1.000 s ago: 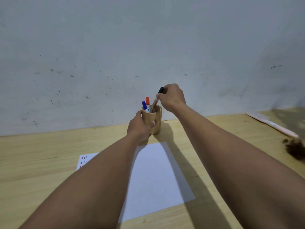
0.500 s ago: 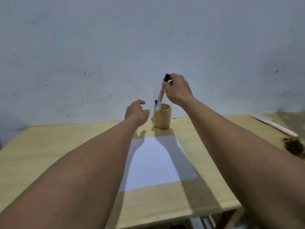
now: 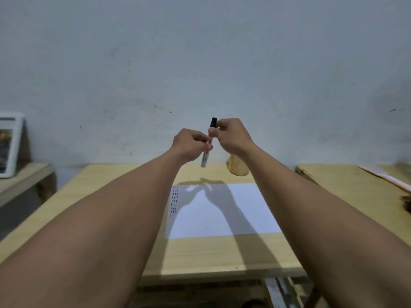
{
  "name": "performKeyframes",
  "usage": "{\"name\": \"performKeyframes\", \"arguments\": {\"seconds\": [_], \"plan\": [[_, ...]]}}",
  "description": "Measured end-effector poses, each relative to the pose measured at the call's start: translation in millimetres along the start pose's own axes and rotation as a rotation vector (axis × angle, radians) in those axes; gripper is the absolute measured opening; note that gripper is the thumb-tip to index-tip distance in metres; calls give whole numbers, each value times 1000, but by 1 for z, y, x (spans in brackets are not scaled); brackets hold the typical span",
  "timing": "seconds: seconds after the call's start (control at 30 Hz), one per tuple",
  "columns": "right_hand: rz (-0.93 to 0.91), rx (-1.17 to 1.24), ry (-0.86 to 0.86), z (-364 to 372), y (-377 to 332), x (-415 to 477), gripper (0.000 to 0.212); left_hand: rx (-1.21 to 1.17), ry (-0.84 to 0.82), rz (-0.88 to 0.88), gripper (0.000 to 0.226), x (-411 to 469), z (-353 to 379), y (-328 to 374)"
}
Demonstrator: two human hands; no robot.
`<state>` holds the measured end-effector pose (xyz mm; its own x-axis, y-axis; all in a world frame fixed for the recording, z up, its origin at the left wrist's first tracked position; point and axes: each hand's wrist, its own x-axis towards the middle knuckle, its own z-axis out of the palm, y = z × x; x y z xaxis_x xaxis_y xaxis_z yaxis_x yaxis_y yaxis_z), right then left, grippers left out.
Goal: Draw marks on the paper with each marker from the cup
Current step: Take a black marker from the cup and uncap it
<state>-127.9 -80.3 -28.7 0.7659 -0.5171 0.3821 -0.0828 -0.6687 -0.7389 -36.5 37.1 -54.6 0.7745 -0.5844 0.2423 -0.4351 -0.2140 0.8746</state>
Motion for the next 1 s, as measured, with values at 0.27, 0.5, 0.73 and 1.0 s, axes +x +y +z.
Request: {"name": "performKeyframes", "arguments": {"seconds": [0.27, 0.5, 0.73, 1.0], "plan": [[148, 158, -177, 25, -1, -28, 32, -115, 85, -108, 15, -11, -29, -2], [166, 272, -187, 38, 9, -38, 21, -271, 78, -228, 19, -22, -48, 4], [396, 849, 5, 37, 5, -38, 3, -452, 84, -297, 15, -28, -62, 5], [385, 930, -109, 49, -3, -38, 15, -403, -133, -315, 18, -35, -51, -2]]}}
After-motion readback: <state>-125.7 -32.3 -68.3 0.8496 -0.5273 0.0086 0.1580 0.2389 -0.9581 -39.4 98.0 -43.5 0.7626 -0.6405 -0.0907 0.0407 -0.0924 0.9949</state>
